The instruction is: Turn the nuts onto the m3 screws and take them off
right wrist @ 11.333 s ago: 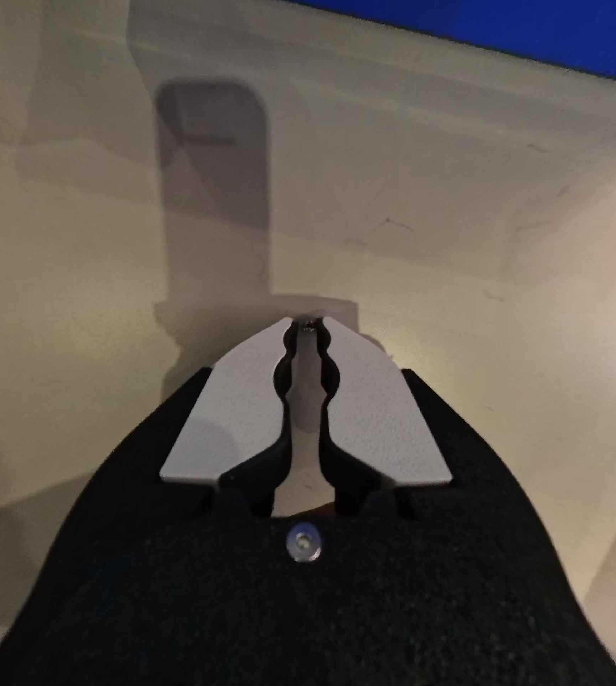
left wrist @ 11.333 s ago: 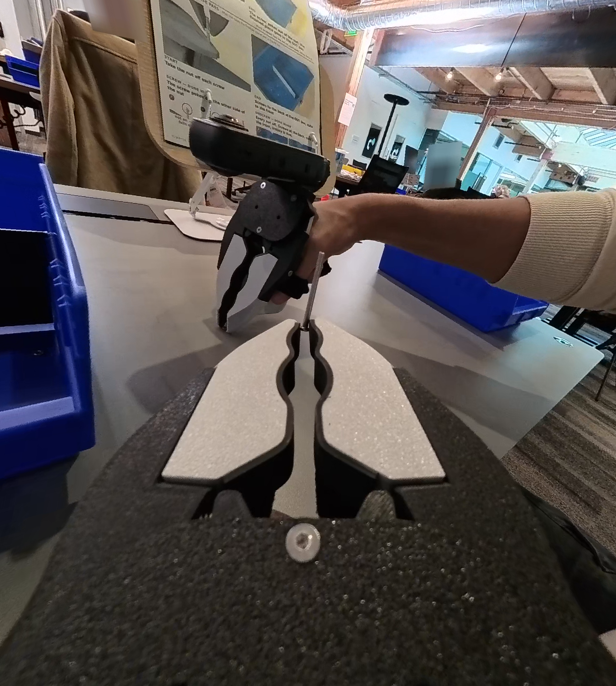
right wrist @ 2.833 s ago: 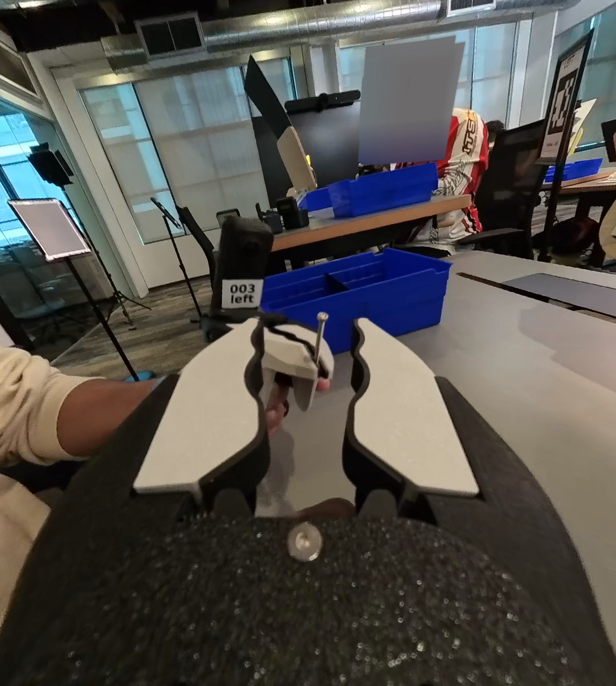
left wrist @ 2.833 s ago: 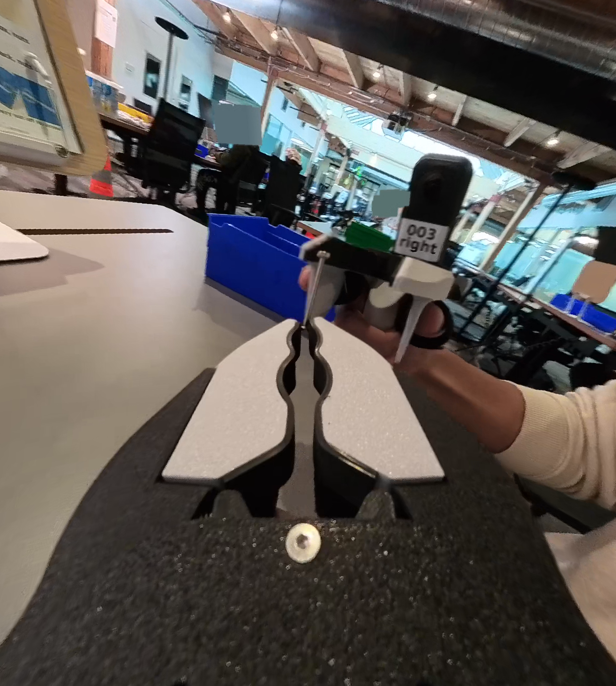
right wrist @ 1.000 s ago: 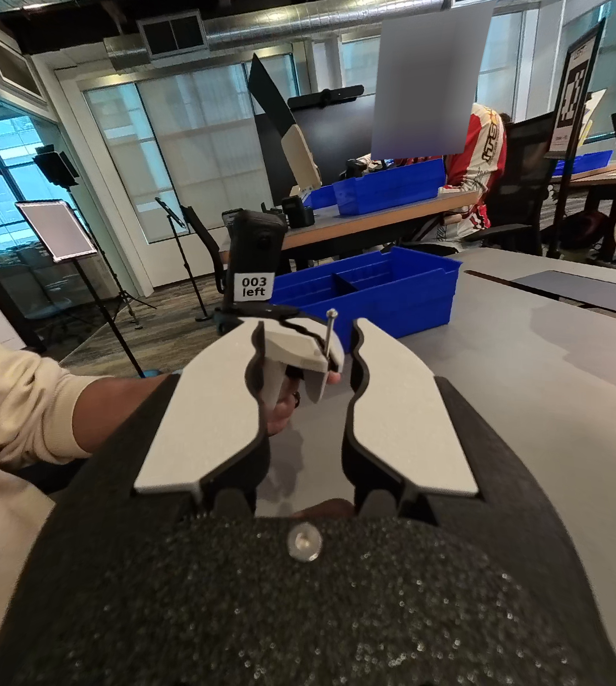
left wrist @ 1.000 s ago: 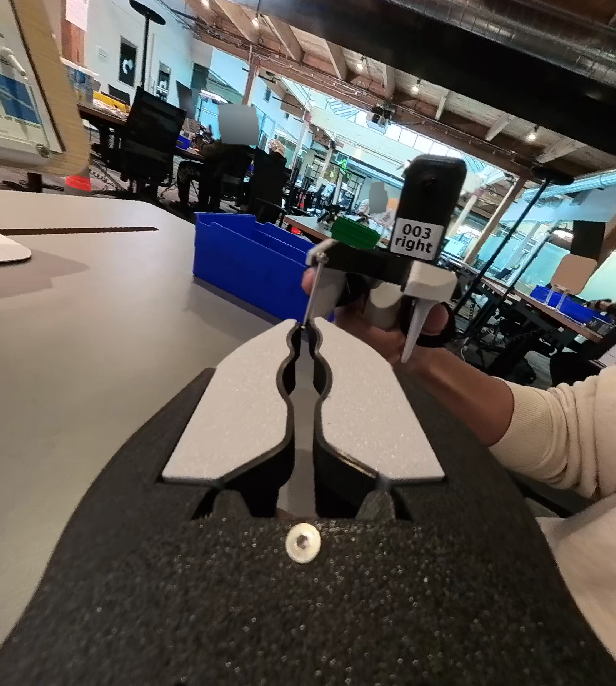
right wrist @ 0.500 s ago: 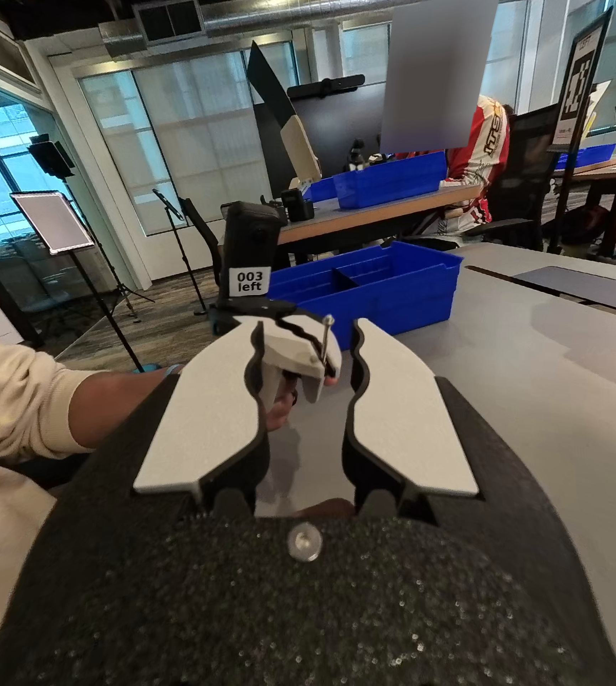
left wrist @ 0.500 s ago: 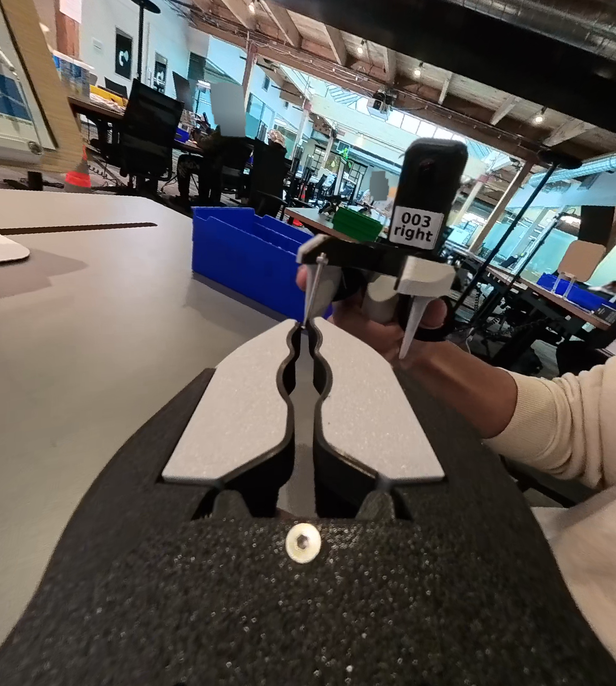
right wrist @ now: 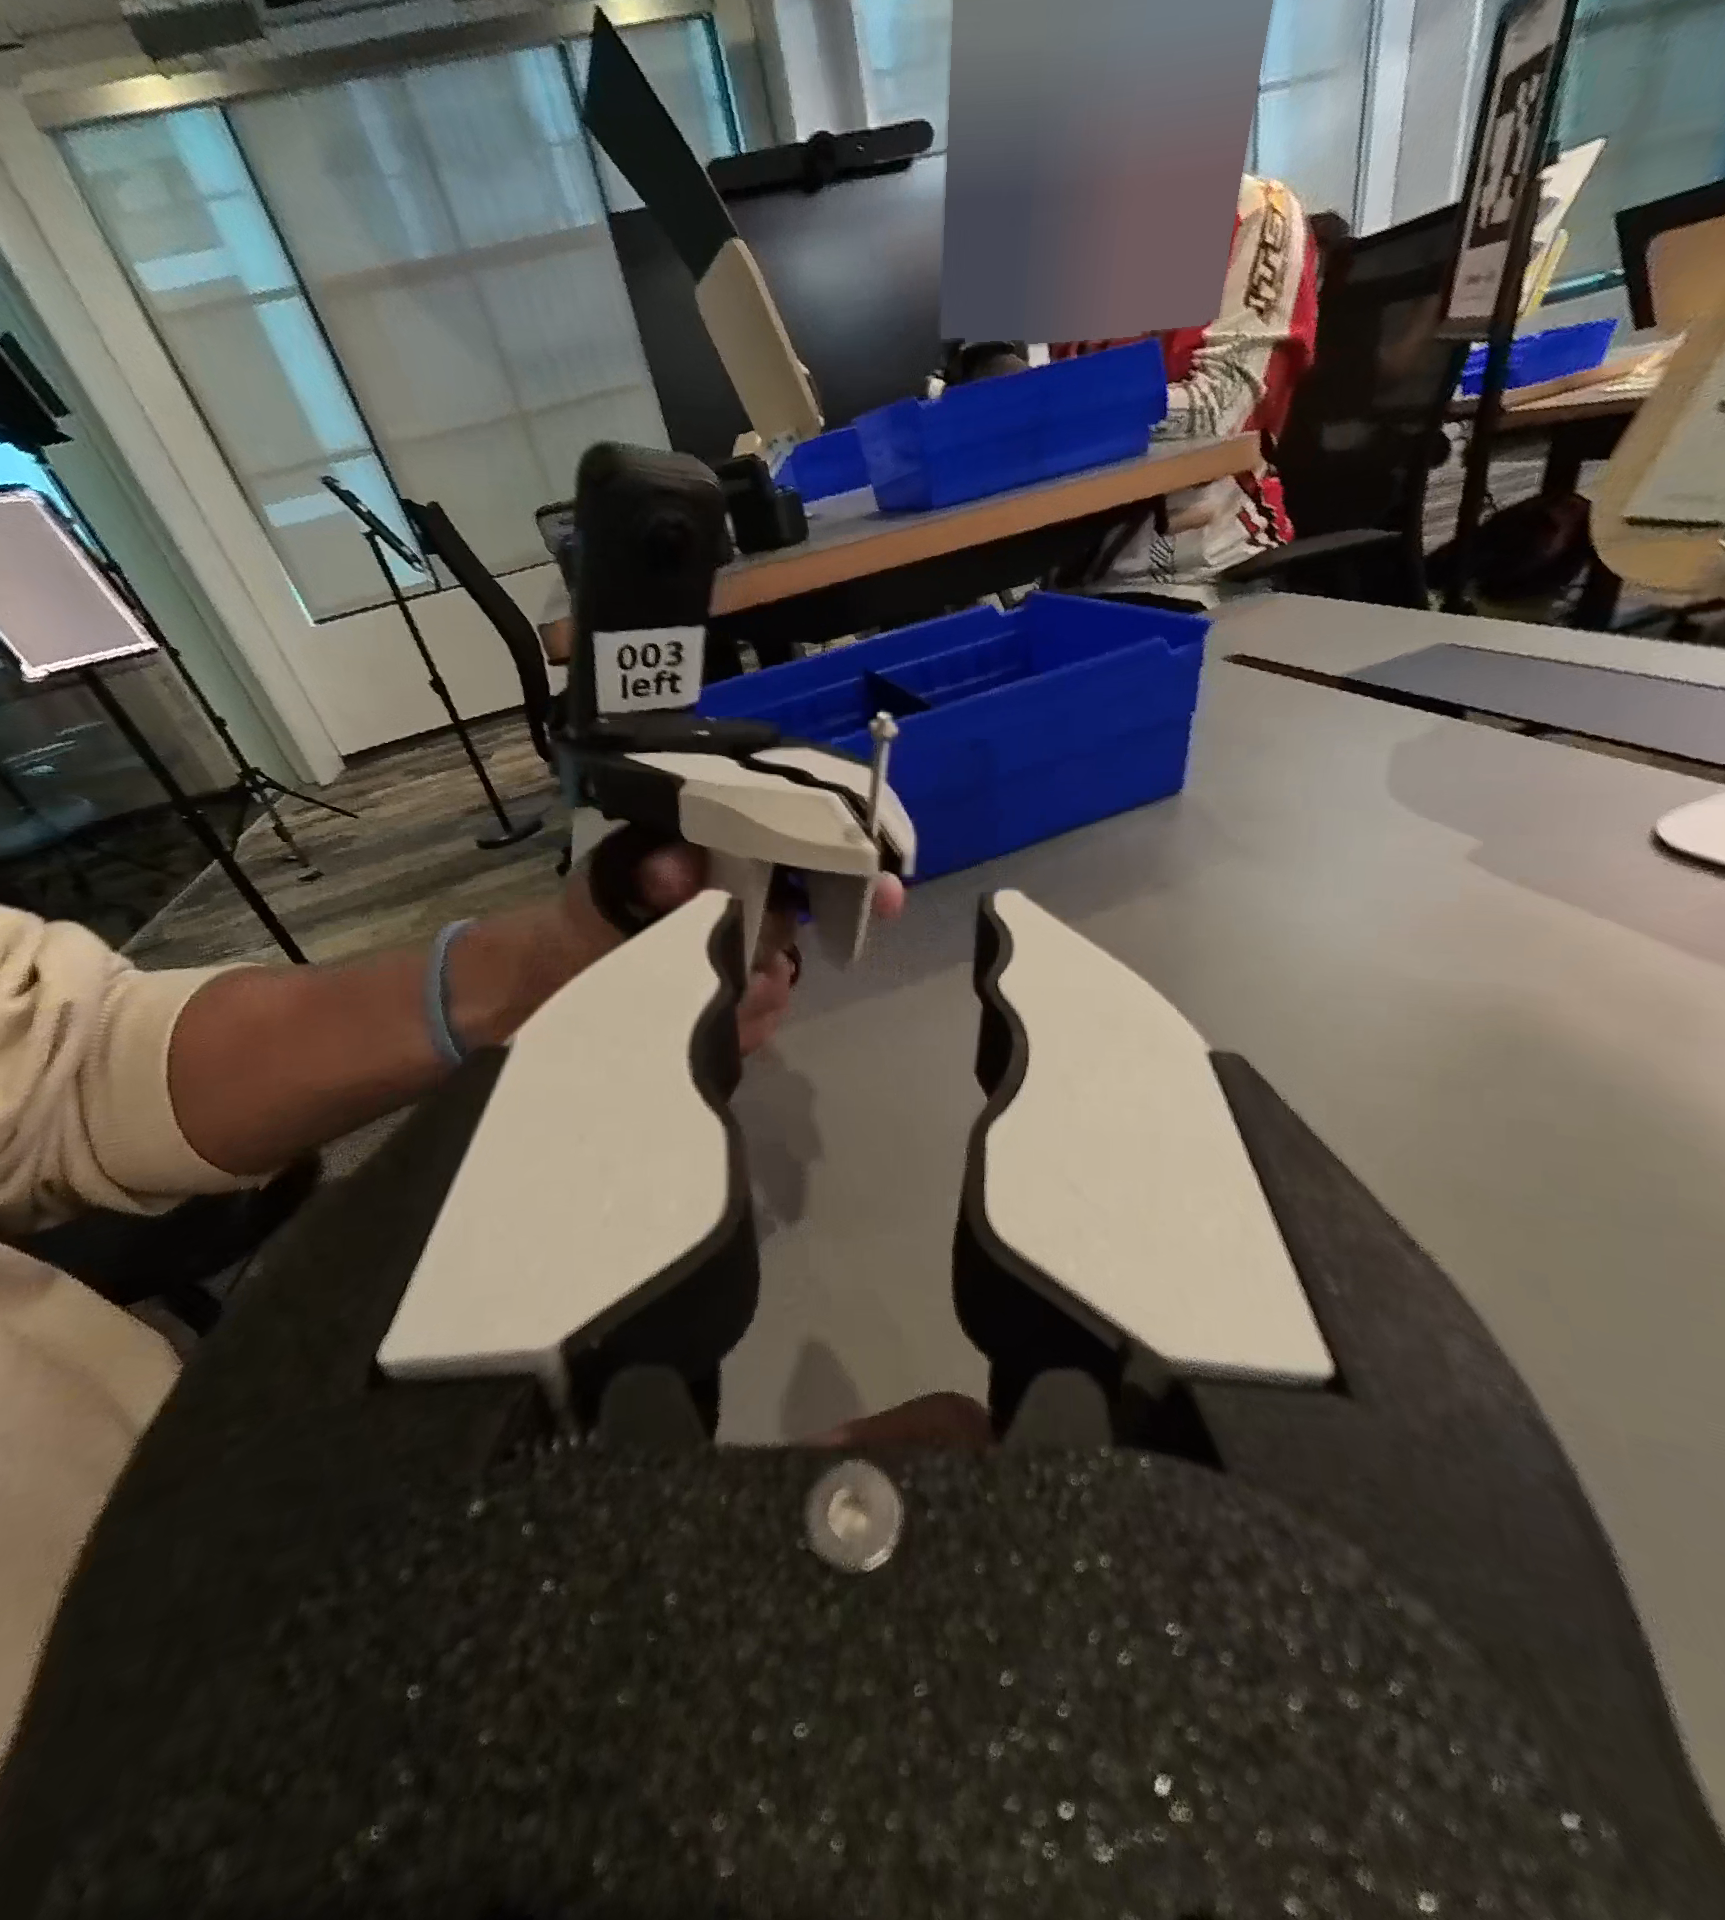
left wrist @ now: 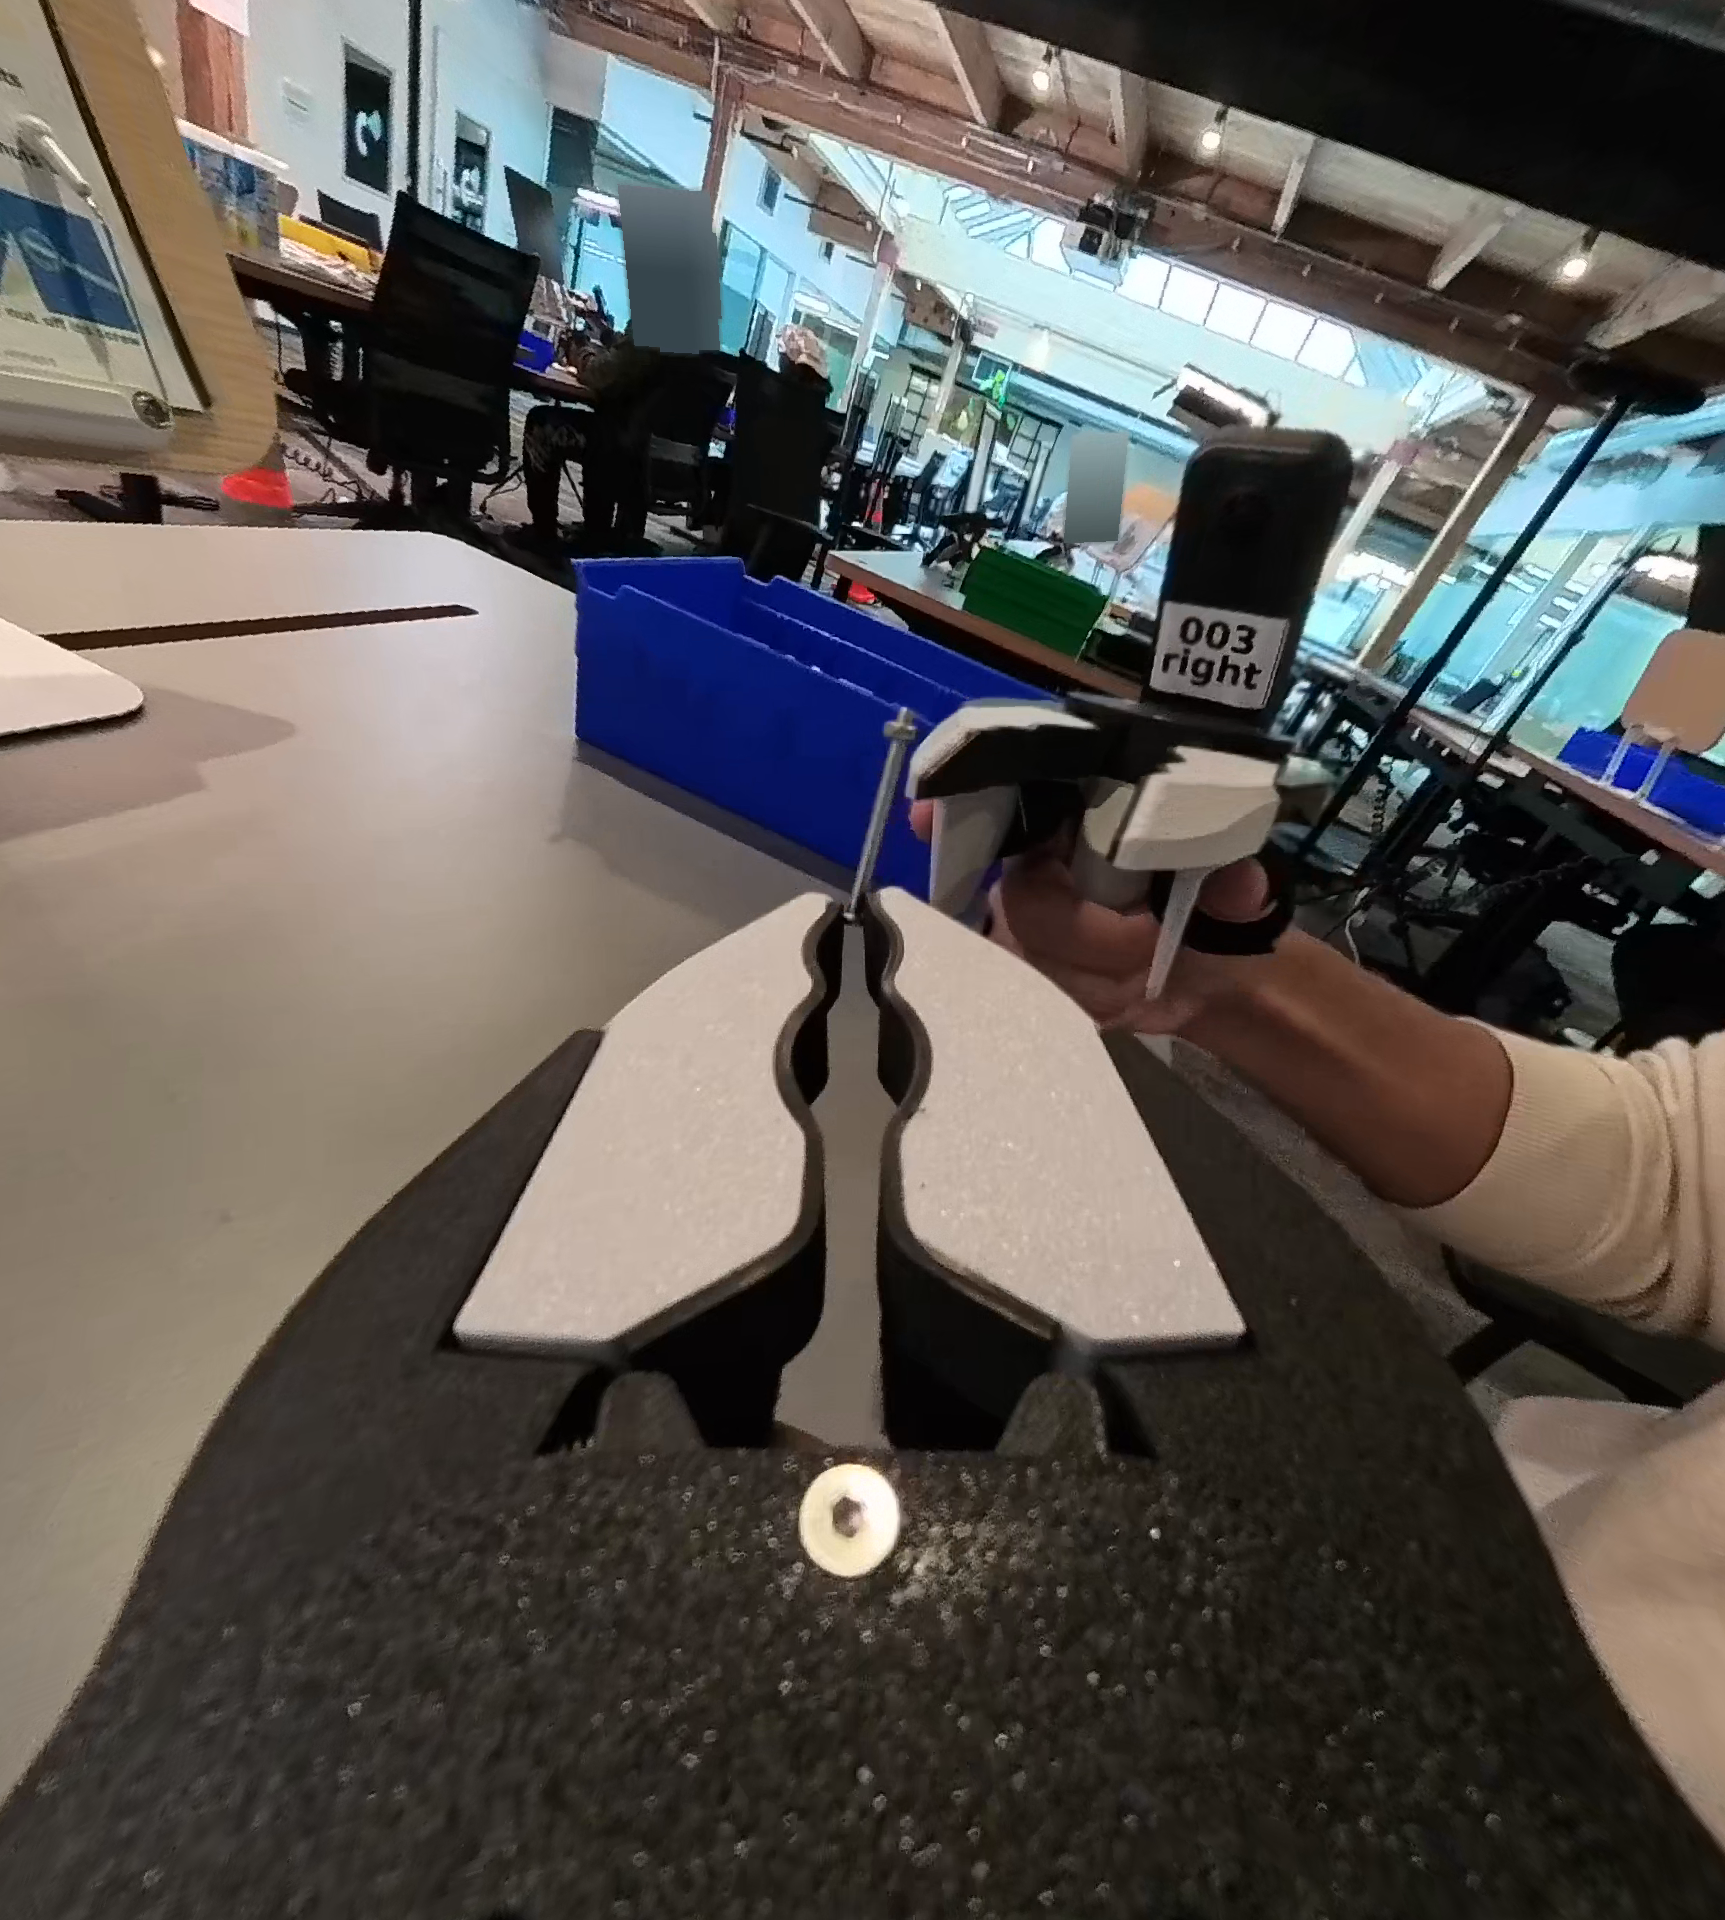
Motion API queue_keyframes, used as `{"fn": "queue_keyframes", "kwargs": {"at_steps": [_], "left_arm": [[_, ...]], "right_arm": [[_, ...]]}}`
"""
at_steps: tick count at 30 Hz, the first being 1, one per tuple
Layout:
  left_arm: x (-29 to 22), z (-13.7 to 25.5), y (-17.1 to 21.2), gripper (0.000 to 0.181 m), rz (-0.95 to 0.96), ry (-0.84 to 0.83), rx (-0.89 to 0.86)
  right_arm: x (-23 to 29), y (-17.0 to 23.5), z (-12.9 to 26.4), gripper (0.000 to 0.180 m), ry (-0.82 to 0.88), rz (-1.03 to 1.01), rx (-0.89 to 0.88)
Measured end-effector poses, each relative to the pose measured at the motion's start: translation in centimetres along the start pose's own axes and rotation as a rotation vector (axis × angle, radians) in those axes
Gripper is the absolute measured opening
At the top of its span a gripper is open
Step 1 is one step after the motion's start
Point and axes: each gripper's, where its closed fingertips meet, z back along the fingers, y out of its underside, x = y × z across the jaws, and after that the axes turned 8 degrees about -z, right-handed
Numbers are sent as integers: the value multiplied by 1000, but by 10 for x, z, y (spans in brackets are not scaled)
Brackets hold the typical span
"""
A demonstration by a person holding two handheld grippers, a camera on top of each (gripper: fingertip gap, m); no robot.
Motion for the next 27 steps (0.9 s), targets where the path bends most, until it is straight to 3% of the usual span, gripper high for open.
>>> {"fn": "queue_keyframes", "kwargs": {"at_steps": [5, 11, 14, 27], "left_arm": [[-5, -2, 4, 3, -39, 9, 37], [-13, -7, 24, 4, -197, 28, 220], [-18, -11, 31, 4, -226, 58, 262], [-20, -15, 34, 4, -228, 71, 269]], "right_arm": [[-7, 6, 6, 39, 24, 9, 45], [-2, 14, 0, 30, 26, 287, 417], [4, 21, -5, 28, -22, 322, 517], [-1, 22, -6, 7, -25, 364, 560]]}}
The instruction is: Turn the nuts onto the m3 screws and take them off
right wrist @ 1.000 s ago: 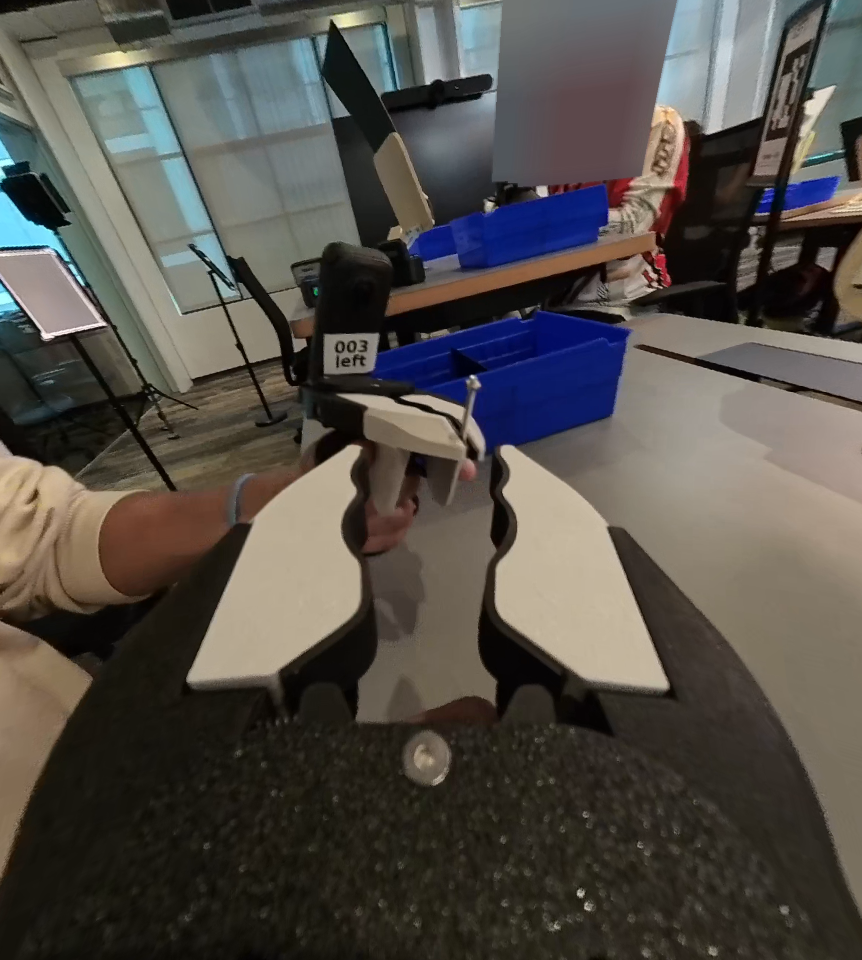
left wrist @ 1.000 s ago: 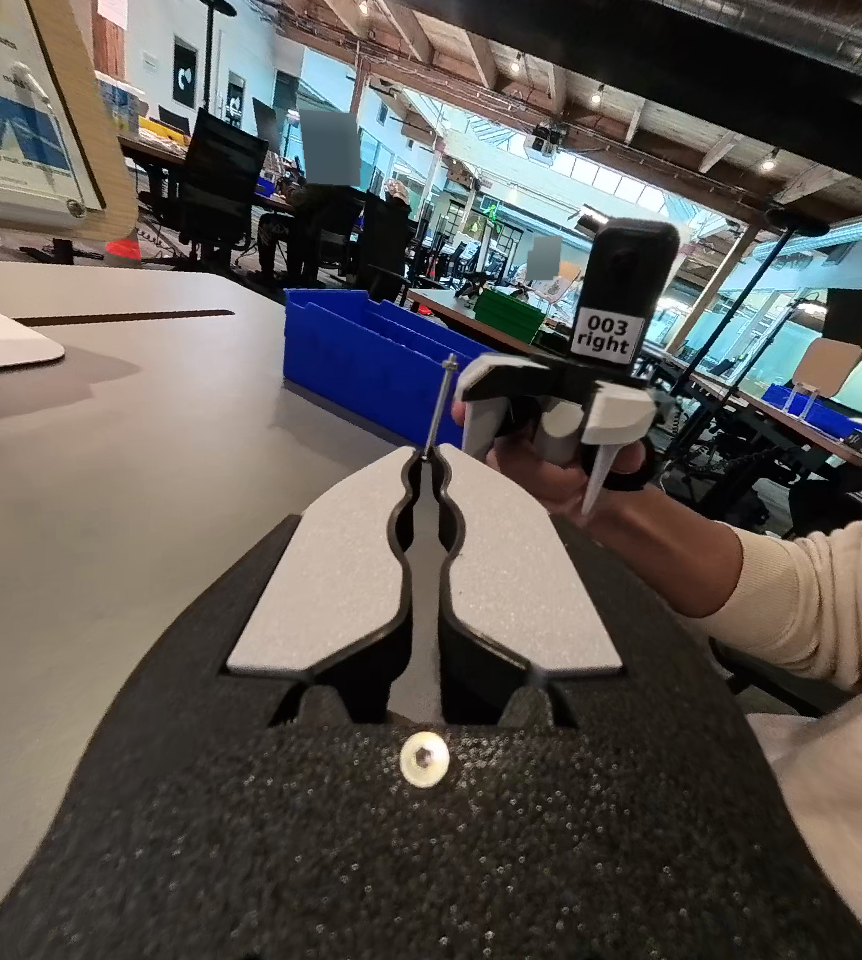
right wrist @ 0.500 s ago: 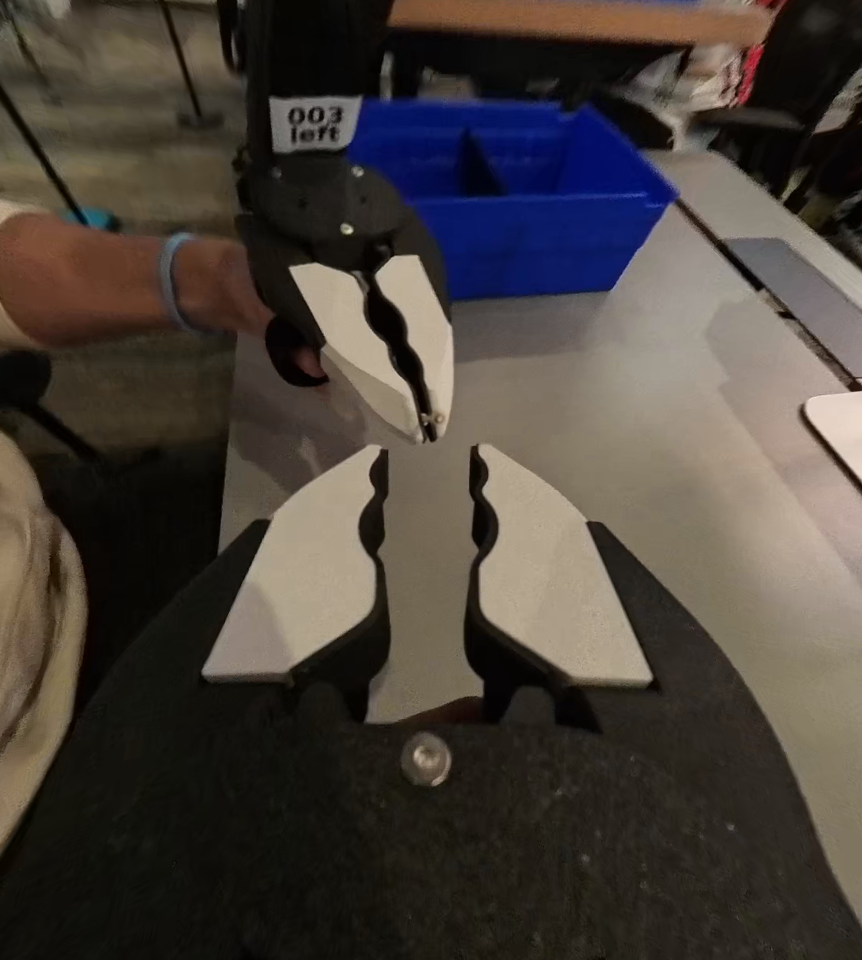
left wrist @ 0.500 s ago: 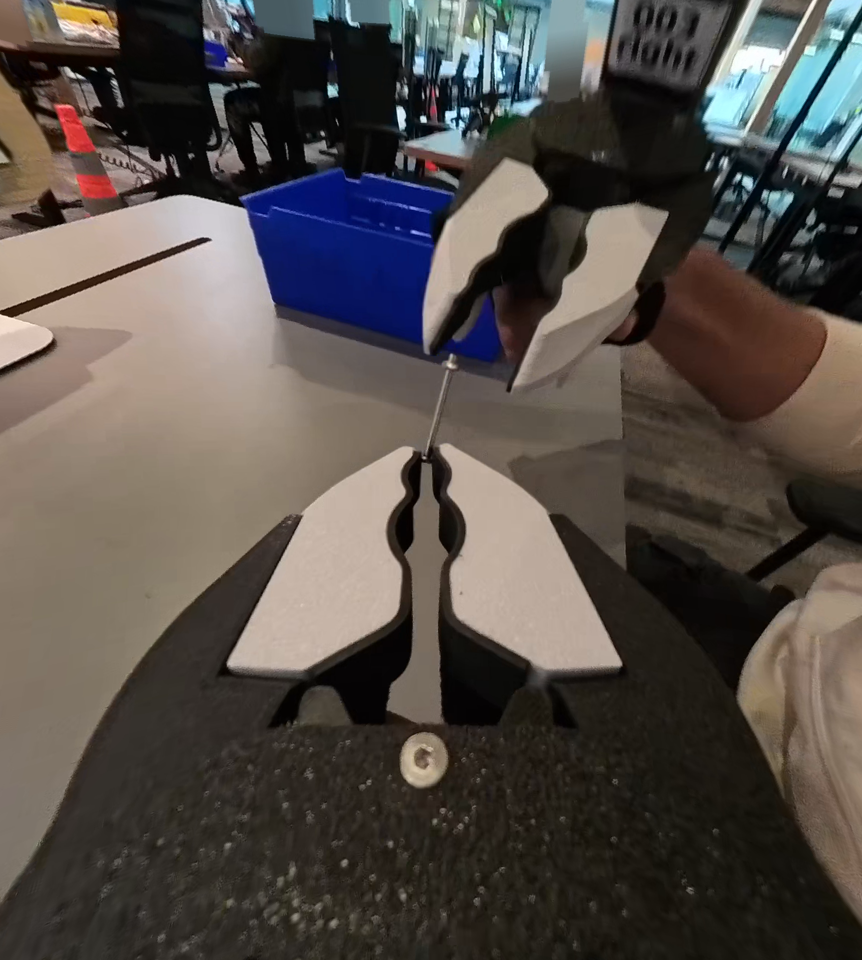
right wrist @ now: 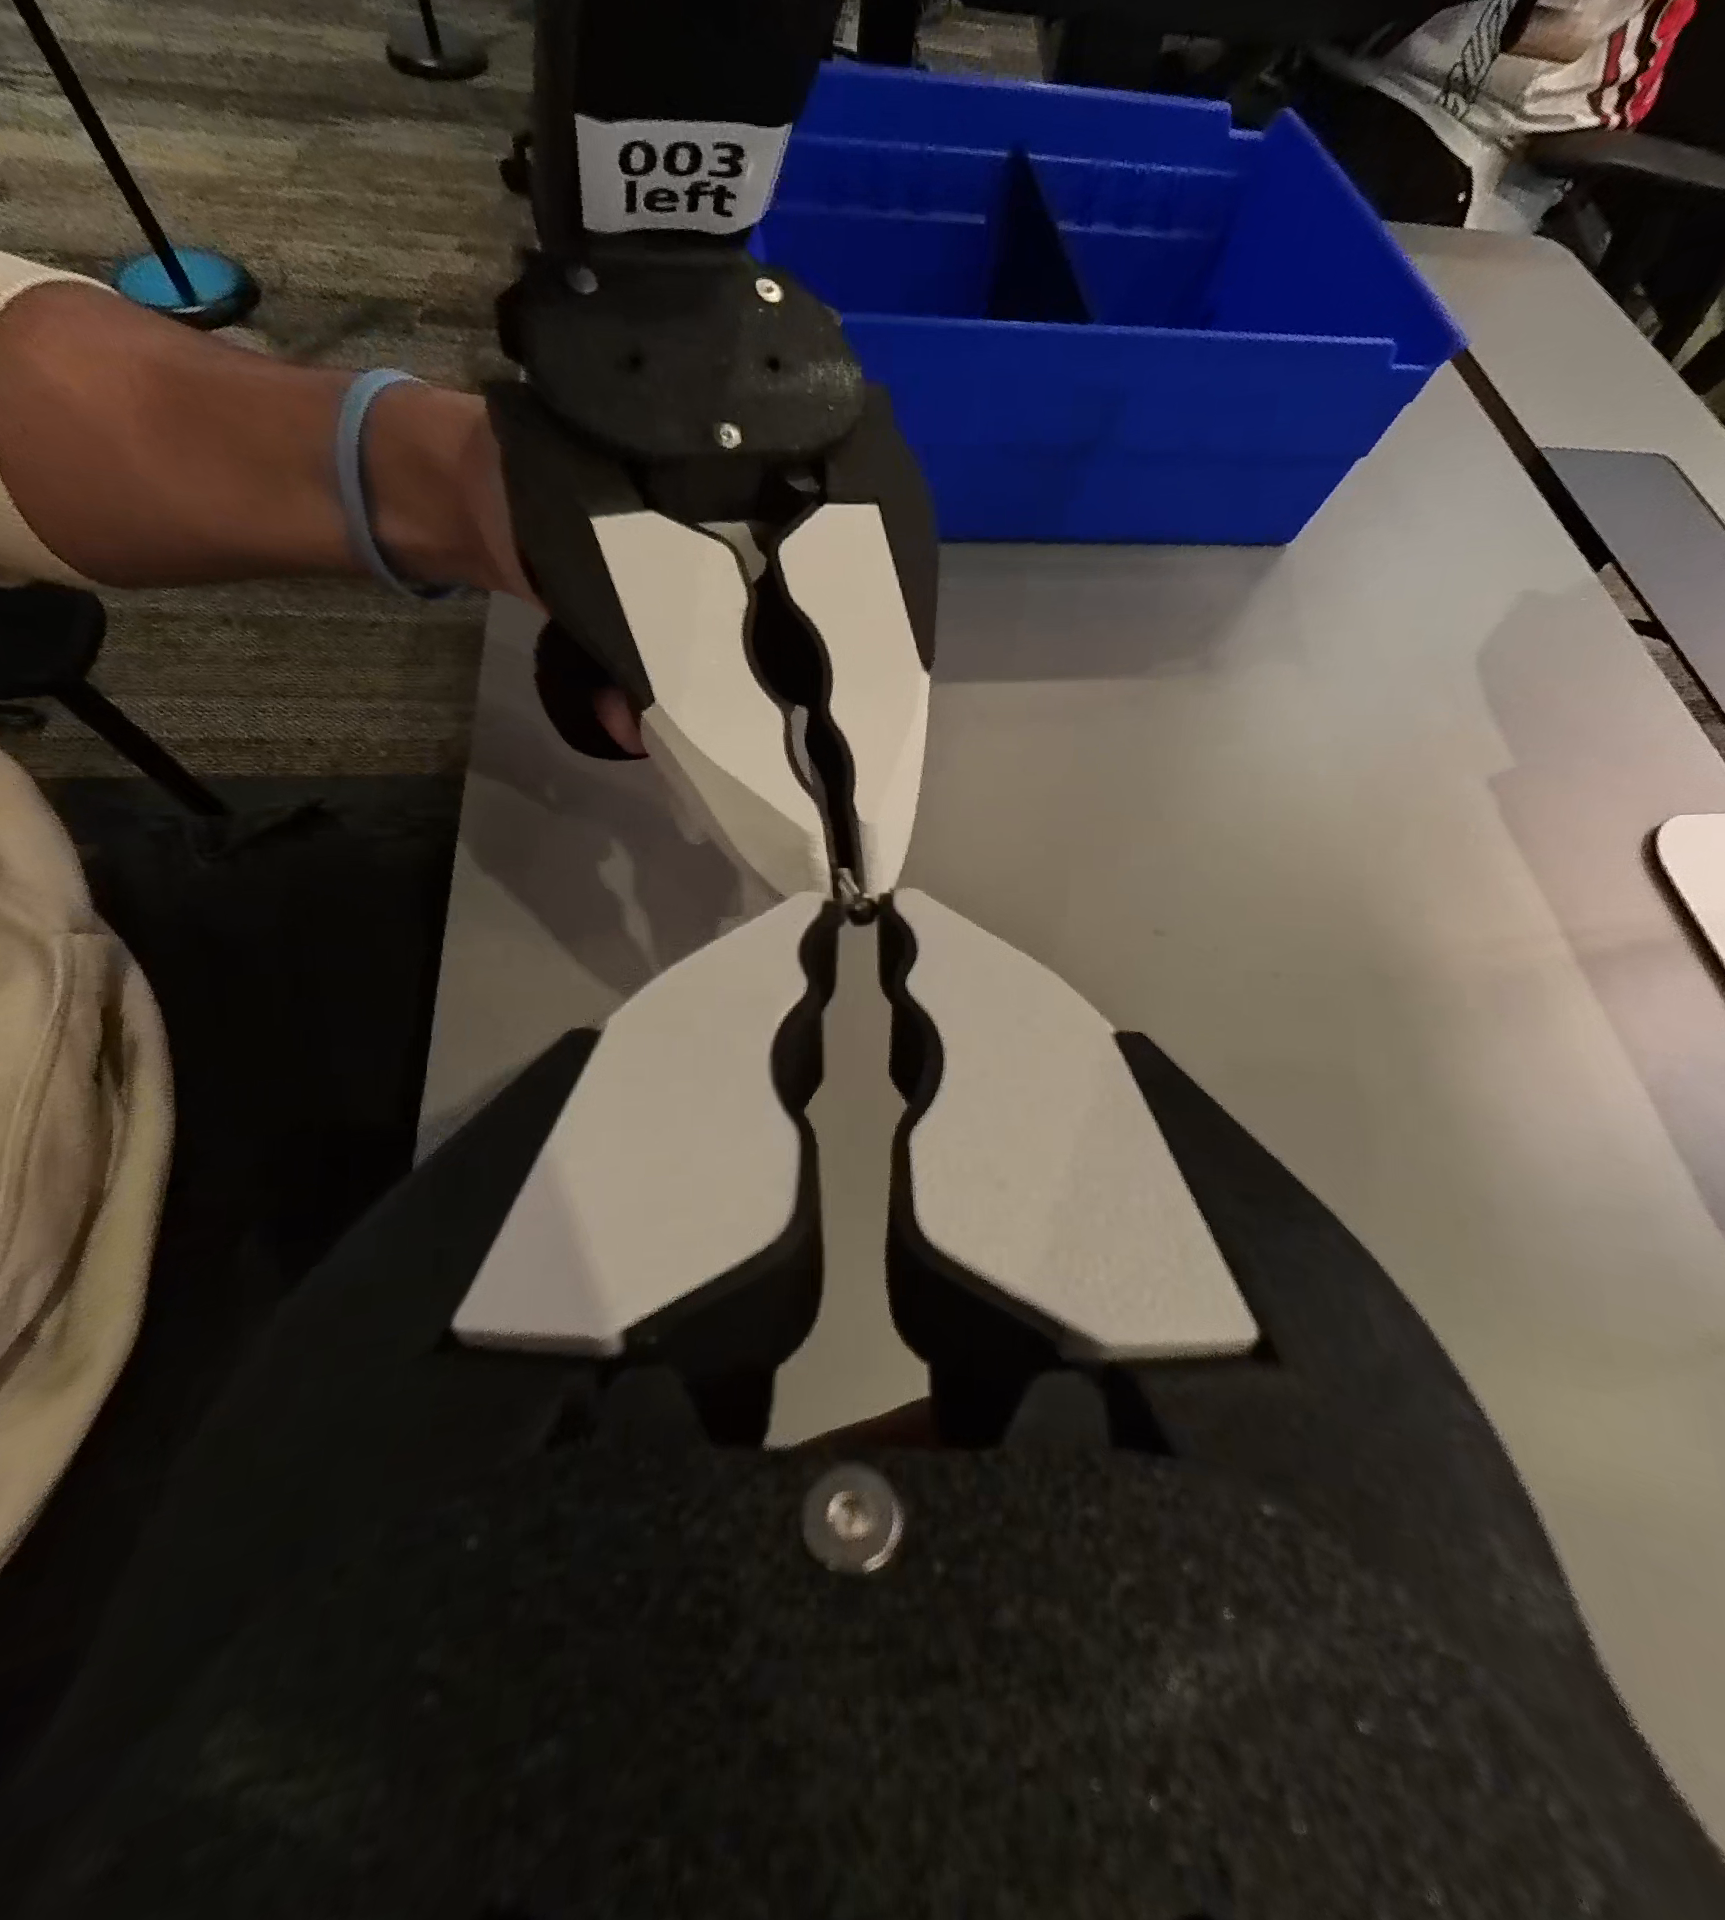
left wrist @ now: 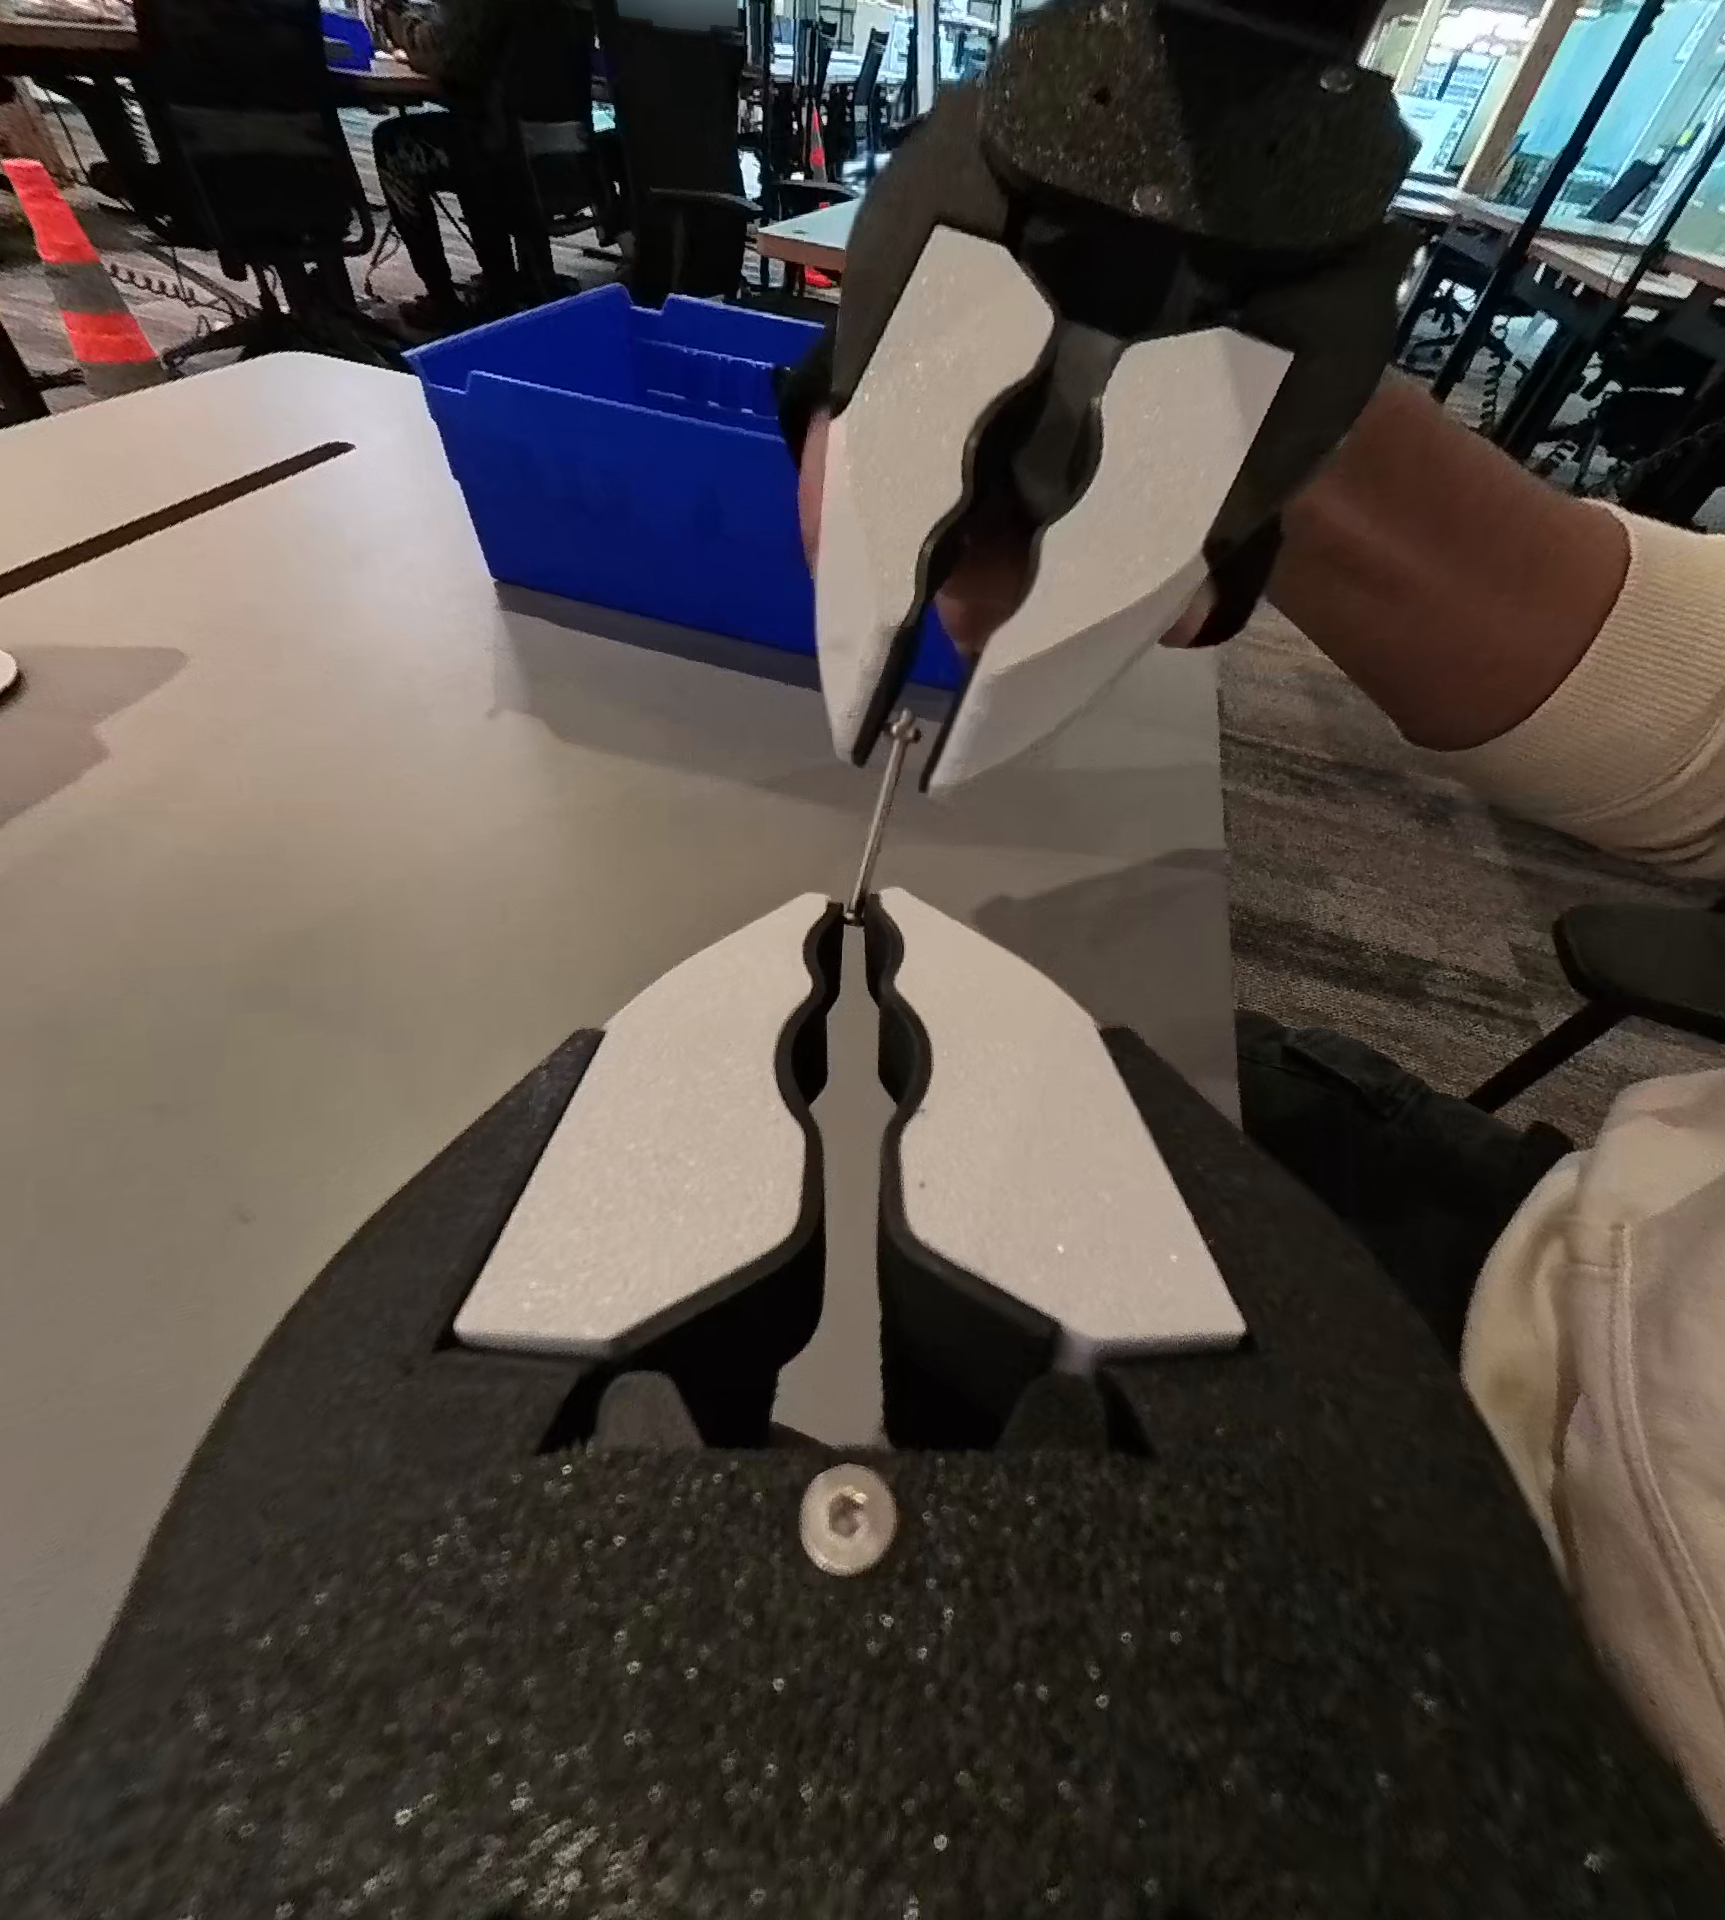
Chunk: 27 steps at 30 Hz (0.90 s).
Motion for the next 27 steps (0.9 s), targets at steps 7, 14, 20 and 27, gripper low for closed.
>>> {"fn": "queue_keyframes", "kwargs": {"at_steps": [7, 14, 20, 27], "left_arm": [[-1, 0, -1, 4, -10, -9, -2], [3, 3, -7, 47, -27, -79, -33], [39, 32, 2, 48, 46, -485, -93], [50, 74, 41, 41, 216, -953, -99]], "right_arm": [[1, 0, 0, 5, -7, 8, -1], [-10, -6, 10, 5, 64, -10, -84], [-25, 10, 30, 5, 305, -177, -280], [-22, 65, 46, 5, 785, -433, -447]]}}
